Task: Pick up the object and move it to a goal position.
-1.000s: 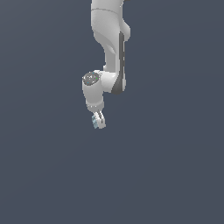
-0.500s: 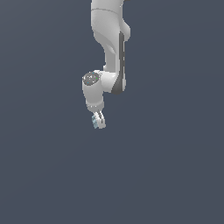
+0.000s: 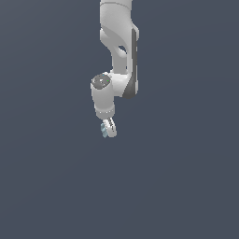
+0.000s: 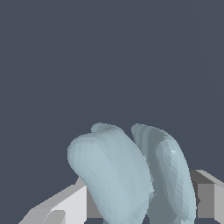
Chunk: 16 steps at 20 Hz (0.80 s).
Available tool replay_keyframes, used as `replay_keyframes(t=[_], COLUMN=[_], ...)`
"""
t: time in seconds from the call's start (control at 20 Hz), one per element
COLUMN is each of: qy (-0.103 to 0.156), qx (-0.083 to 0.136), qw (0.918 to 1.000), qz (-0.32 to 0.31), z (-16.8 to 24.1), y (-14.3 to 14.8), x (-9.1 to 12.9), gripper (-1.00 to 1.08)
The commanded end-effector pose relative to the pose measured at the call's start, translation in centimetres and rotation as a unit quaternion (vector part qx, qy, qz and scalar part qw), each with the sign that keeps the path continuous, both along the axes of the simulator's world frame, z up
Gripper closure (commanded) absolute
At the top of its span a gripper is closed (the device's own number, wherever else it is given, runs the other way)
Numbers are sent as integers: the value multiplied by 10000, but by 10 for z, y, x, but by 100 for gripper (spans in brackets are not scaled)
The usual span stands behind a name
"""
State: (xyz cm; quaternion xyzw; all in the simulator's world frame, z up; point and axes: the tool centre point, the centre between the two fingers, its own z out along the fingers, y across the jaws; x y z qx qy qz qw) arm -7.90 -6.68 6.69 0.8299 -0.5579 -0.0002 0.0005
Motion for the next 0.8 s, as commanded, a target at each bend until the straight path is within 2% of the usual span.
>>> replay_keyframes(t=[0.0,0.75], qy=[-3,-3], qx=[-2,-18], qw=[10000,10000], qz=[3,0], z=[12,116], y=[11,112], x=[8,77], gripper=[108,108])
